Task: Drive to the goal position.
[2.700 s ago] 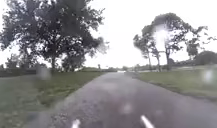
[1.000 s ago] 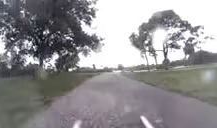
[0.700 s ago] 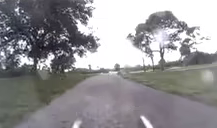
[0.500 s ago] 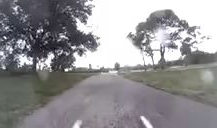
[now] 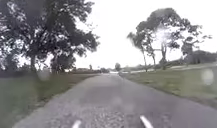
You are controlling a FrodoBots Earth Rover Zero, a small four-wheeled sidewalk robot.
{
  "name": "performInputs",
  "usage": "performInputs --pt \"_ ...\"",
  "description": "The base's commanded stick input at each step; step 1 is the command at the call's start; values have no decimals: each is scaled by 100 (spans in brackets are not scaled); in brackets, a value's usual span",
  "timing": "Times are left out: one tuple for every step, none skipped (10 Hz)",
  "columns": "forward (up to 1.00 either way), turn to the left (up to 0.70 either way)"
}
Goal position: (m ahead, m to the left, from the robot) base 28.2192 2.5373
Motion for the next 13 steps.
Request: performInputs --pt "70 0" --pt "70 0" --pt "70 0" --pt "70 0" --pt "70 0" --pt "70 0" --pt "70 0" --pt "70 0" --pt "70 0" --pt "70 0" --pt "70 0" --pt "70 0" --pt "70 0"
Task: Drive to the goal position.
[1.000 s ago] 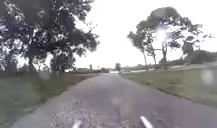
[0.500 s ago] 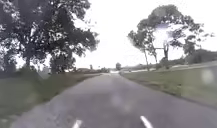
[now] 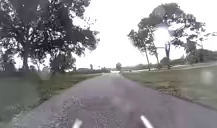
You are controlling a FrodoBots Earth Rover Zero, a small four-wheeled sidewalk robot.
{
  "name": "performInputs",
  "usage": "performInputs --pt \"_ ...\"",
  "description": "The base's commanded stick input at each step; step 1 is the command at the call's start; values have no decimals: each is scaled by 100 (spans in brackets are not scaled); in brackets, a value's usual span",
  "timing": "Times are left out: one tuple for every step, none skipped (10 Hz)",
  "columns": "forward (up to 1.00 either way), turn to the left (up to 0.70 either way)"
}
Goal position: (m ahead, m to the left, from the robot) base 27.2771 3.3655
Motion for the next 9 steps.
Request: performInputs --pt "70 0" --pt "70 0" --pt "70 0" --pt "70 0" --pt "70 0" --pt "70 0" --pt "70 0" --pt "70 0" --pt "70 0"
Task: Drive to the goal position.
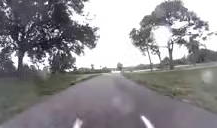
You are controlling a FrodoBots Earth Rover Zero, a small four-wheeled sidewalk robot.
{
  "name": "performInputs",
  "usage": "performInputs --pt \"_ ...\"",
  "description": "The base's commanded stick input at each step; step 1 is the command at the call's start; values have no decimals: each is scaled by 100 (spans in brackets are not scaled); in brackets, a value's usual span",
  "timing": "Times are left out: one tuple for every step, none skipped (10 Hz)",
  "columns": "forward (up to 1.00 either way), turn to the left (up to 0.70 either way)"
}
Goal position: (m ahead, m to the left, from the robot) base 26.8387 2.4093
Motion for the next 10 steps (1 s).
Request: performInputs --pt "70 0" --pt "70 0" --pt "70 0" --pt "70 0" --pt "70 0" --pt "70 0" --pt "70 0" --pt "70 0" --pt "70 0" --pt "70 0"
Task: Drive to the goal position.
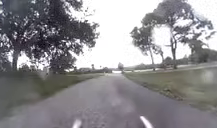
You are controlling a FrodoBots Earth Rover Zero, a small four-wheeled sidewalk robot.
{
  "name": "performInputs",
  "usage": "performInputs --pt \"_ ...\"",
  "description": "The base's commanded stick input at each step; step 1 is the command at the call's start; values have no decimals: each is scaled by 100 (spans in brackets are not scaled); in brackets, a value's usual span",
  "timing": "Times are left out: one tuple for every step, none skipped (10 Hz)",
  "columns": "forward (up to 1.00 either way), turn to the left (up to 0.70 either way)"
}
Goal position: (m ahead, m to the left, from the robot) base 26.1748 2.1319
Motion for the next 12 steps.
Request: performInputs --pt "70 0" --pt "70 0" --pt "70 0" --pt "70 -1" --pt "70 -9" --pt "70 -21" --pt "70 -30" --pt "70 -32" --pt "70 -10" --pt "70 0" --pt "70 0" --pt "70 0"
